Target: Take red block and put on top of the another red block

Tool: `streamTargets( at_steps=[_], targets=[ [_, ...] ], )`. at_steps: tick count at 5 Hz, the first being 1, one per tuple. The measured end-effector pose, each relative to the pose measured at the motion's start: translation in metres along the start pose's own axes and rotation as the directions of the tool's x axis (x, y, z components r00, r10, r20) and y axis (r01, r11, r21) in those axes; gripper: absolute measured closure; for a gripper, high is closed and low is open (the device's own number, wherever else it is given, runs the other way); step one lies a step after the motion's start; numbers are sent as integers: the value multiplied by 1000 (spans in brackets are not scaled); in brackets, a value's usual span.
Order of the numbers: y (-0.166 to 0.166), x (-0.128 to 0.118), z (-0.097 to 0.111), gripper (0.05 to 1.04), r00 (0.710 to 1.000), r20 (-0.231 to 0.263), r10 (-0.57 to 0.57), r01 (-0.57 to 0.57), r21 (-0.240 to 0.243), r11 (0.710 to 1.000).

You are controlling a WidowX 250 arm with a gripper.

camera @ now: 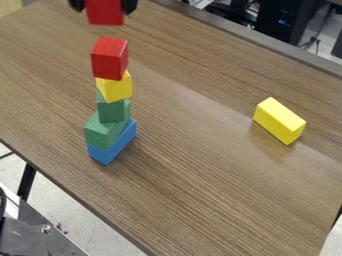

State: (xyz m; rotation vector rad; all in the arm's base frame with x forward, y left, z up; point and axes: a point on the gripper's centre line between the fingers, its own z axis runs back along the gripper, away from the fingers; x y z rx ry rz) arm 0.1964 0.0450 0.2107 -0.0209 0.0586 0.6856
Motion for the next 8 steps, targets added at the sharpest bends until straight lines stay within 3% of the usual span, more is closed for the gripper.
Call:
streamTargets(
  at_steps=[1,3,8],
  targets=[
    [3,17,-16,497,1000,-1,29,-29,-2,1000],
    [-1,23,-31,497,997,-70,10,-11,-4,1000],
    [-10,15,-22,497,995,-95,-18,14,-38,999]
  ],
)
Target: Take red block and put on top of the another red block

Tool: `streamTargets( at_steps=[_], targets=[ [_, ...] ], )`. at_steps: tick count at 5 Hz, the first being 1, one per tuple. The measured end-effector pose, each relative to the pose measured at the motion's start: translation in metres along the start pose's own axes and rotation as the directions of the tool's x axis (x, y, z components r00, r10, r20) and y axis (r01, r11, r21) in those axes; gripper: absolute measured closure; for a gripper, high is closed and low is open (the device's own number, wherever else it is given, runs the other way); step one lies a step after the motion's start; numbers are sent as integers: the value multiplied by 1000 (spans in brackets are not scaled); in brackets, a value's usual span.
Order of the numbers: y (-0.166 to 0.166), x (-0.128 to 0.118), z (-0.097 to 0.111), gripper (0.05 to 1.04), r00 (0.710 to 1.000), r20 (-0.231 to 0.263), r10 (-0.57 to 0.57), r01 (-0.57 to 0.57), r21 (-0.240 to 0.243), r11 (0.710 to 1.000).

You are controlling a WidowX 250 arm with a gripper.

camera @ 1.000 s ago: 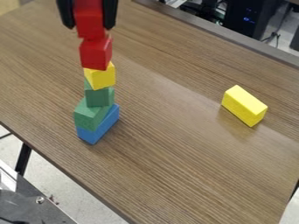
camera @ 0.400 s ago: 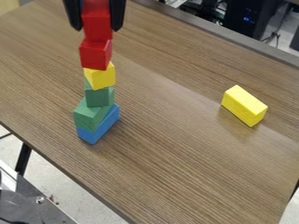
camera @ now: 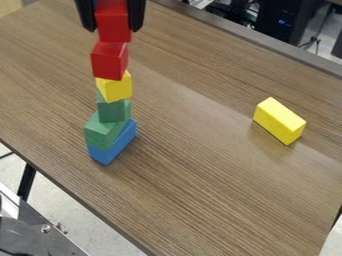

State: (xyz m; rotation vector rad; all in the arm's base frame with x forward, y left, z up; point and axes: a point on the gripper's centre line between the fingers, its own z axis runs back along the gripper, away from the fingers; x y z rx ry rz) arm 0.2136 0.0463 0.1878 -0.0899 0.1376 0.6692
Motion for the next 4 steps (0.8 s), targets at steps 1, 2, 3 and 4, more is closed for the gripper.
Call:
streamTargets(
  at_steps=[1,2,3,4],
  targets=[
    [1,0,-2,497,1000,-20,17,-17,1,1000],
    [2,-1,-5,497,999,-49,22,-22,7,1000],
    [2,1,-10,497,994,-101,38,-37,16,999],
    [4,2,-11,497,992,-118,50,-49,4,999]
  ],
)
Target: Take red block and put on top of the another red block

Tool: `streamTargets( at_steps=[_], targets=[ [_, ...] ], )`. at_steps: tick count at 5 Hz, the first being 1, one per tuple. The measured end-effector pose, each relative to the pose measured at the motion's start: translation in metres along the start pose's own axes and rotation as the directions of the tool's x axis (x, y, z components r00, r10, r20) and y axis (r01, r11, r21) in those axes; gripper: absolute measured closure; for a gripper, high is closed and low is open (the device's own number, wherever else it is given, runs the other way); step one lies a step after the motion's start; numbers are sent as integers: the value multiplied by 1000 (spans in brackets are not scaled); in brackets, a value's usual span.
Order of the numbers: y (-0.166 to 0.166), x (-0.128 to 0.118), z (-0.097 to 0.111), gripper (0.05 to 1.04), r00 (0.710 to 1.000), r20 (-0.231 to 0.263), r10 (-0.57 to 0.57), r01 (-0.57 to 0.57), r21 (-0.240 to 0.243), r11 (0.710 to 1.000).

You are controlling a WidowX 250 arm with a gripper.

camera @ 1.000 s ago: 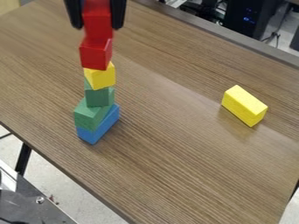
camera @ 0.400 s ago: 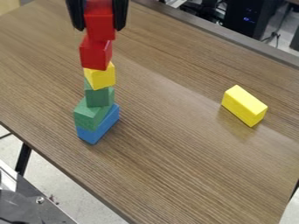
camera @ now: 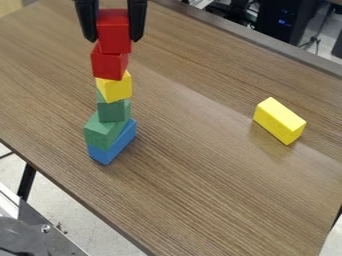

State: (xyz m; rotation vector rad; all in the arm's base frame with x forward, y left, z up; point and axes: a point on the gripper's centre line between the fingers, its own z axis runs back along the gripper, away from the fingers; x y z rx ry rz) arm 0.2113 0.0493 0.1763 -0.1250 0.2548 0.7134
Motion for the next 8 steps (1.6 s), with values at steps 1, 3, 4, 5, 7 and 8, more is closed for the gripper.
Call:
streamTargets(
  at_steps=[1,3,4,5,7,8],
  targets=[
    [2,2,0,497,1000,-4,11,-11,-4,1000],
    [3,5,3,443,1000,0,10,-10,13,1000],
    [0,5,5,151,1000,16,-12,11,25,1000],
    [-3,3,7,80,999,19,-28,28,20,999],
    [-20,-17,46,84,979,167,-120,116,38,993],
    [-32,-33,73,84,956,245,-161,141,98,985]
  ],
)
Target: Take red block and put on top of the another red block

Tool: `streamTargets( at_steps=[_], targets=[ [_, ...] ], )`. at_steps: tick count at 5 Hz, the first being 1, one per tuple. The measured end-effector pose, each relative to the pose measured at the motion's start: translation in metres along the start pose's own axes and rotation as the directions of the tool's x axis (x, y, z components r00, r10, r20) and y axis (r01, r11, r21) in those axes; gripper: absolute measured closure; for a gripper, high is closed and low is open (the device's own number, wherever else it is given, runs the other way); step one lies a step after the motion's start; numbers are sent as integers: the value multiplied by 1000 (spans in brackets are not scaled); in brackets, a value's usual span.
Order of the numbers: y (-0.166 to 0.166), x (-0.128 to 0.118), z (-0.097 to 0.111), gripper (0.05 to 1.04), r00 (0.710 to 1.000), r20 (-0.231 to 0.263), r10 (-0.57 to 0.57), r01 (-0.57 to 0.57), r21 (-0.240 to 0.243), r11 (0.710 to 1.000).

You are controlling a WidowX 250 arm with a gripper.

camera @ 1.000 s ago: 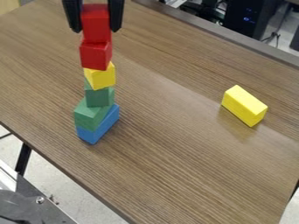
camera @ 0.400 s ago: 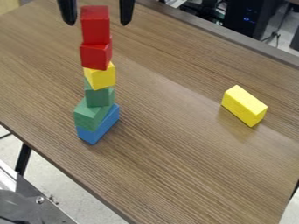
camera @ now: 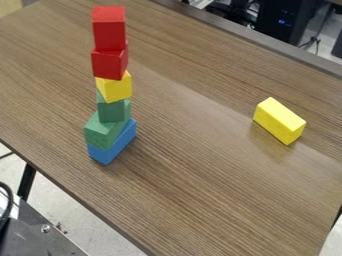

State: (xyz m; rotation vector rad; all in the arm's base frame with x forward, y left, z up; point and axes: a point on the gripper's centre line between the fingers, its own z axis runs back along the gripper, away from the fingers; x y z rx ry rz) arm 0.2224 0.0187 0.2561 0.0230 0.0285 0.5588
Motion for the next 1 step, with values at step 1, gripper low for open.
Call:
streamTargets(
  at_steps=[1],
  targets=[
    [-11,-1,4,84,998,-23,-54,56,71,996]
  ],
)
